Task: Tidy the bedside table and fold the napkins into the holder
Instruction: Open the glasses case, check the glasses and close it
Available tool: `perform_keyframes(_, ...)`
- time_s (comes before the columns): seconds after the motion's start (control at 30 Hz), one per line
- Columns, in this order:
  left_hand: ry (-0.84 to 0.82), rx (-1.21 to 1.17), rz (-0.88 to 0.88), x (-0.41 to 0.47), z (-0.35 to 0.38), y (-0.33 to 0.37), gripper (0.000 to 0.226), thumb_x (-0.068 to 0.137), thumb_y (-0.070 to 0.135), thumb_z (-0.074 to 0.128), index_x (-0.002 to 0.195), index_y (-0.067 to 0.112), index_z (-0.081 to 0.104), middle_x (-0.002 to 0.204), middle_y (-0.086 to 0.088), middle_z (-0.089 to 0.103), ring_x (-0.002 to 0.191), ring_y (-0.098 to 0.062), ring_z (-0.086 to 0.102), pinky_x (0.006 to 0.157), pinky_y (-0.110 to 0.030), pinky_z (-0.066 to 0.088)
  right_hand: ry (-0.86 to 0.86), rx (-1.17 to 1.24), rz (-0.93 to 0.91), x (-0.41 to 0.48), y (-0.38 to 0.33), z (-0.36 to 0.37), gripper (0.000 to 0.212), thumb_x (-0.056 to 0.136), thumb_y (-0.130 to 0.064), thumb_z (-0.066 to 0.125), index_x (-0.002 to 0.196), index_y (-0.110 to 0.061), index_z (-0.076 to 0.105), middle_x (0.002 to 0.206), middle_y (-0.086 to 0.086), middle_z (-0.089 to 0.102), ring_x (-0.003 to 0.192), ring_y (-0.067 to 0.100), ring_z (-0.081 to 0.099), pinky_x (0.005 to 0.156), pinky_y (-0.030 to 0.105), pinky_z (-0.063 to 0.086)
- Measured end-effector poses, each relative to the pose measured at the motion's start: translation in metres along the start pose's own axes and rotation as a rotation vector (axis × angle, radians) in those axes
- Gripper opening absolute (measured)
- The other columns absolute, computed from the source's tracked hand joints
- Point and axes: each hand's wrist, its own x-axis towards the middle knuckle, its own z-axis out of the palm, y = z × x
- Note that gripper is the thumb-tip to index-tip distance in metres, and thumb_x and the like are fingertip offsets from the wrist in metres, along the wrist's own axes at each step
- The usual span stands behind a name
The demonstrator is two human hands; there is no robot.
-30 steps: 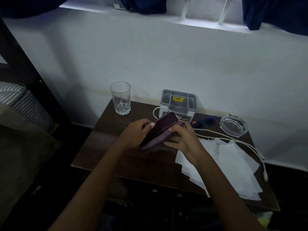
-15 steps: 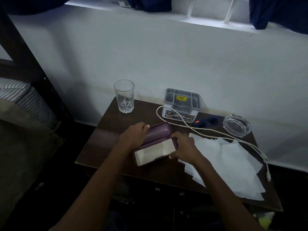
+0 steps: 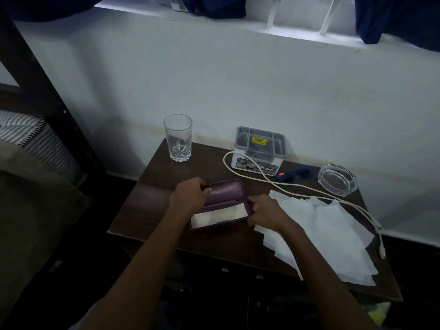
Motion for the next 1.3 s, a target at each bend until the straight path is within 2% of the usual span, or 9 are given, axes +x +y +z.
perform_keyframes(0.13, 0.005, 0.017, -0.001, 0.0, 0.0, 0.003, 0.033, 0.091, 0.037, 0.051, 0.116, 0.018, 0.062, 0.118, -0.006, 0.064, 0.112, -0.028, 0.055, 0.095, -0.043, 0.047, 0.265, 0.13, 0.077, 0.005, 0.013, -0.02, 0.038, 0.079, -0.002, 0.064, 0.116, 0.003, 0.061, 0.12, 0.019, 0.062, 0.109, 0.029, 0.058, 0.091, 0.036, 0.045)
perform_keyframes(0.23, -0.008, 0.007, -0.015, 0.0, 0.0, 0.004, 0.033, 0.091, 0.04, 0.05, 0.112, 0.018, 0.063, 0.116, -0.006, 0.065, 0.11, -0.029, 0.055, 0.094, -0.044, 0.047, 0.567, 0.161, 0.151, 0.017, 0.036, -0.038, 0.026, 0.083, -0.006, 0.059, 0.108, -0.004, 0.068, 0.108, 0.015, 0.069, 0.095, 0.029, 0.062, 0.081, 0.033, 0.045)
perform_keyframes(0.33, 0.008, 0.03, -0.028, 0.0, 0.0, 0.006, 0.036, 0.091, 0.041, 0.048, 0.118, 0.02, 0.06, 0.123, -0.006, 0.061, 0.117, -0.03, 0.051, 0.098, -0.043, 0.043, 0.717, 0.119, 0.209, 0.031, 0.056, -0.045, 0.031, 0.082, -0.008, 0.054, 0.109, -0.009, 0.068, 0.108, 0.017, 0.068, 0.101, 0.035, 0.059, 0.083, 0.036, 0.047)
perform_keyframes(0.57, 0.117, 0.055, -0.001, -0.004, -0.008, 0.017, 0.034, 0.092, 0.036, 0.049, 0.124, 0.025, 0.055, 0.132, -0.004, 0.051, 0.126, -0.028, 0.04, 0.101, -0.043, 0.033, 0.697, -0.137, 0.21, 0.054, 0.067, -0.043, 0.044, 0.09, -0.008, 0.046, 0.134, -0.016, 0.048, 0.125, 0.024, 0.049, 0.116, 0.043, 0.041, 0.093, 0.045, 0.039)
perform_keyframes(0.73, 0.164, 0.05, 0.025, -0.005, -0.011, 0.017, 0.031, 0.092, 0.032, 0.049, 0.122, 0.026, 0.057, 0.13, -0.001, 0.053, 0.126, -0.025, 0.04, 0.103, -0.042, 0.031, 0.705, -0.232, 0.183, 0.061, 0.069, -0.039, 0.034, 0.088, -0.006, 0.05, 0.12, -0.013, 0.06, 0.121, 0.021, 0.054, 0.113, 0.041, 0.044, 0.09, 0.047, 0.041)
perform_keyframes(0.93, 0.22, 0.0, 0.062, -0.006, -0.012, 0.019, 0.029, 0.092, 0.026, 0.05, 0.118, 0.024, 0.06, 0.126, 0.0, 0.057, 0.125, -0.024, 0.042, 0.102, -0.042, 0.033, 0.898, -0.002, 0.075, 0.062, 0.07, -0.053, 0.029, 0.08, 0.004, 0.048, 0.094, -0.005, 0.072, 0.099, 0.022, 0.069, 0.094, 0.04, 0.061, 0.082, 0.039, 0.047)
perform_keyframes(1.1, 0.295, -0.042, 0.129, -0.006, -0.014, 0.025, 0.027, 0.09, 0.021, 0.049, 0.113, 0.023, 0.063, 0.122, 0.004, 0.061, 0.12, -0.02, 0.046, 0.1, -0.039, 0.034, 1.028, 0.166, 0.078, 0.042, 0.06, -0.077, 0.024, 0.079, 0.003, 0.053, 0.091, -0.004, 0.072, 0.096, 0.022, 0.069, 0.084, 0.034, 0.062, 0.065, 0.023, 0.031)
perform_keyframes(1.2, 0.371, -0.087, 0.194, -0.007, -0.016, 0.029, 0.025, 0.089, 0.016, 0.05, 0.106, 0.021, 0.067, 0.115, 0.005, 0.065, 0.113, -0.019, 0.054, 0.098, -0.04, 0.039, 1.096, 0.401, 0.016, 0.018, 0.044, -0.084, 0.019, 0.083, -0.001, 0.057, 0.096, -0.004, 0.071, 0.098, 0.019, 0.069, 0.08, 0.028, 0.061, 0.069, 0.028, 0.044)
perform_keyframes(1.3, 0.405, -0.108, 0.231, -0.007, -0.016, 0.03, 0.025, 0.088, 0.012, 0.05, 0.104, 0.02, 0.068, 0.111, 0.004, 0.067, 0.106, -0.02, 0.058, 0.095, -0.041, 0.044, 1.04, 0.596, -0.105, -0.005, 0.022, -0.085, 0.018, 0.082, -0.002, 0.058, 0.092, -0.01, 0.07, 0.093, 0.015, 0.069, 0.075, 0.023, 0.061, 0.066, 0.028, 0.051)
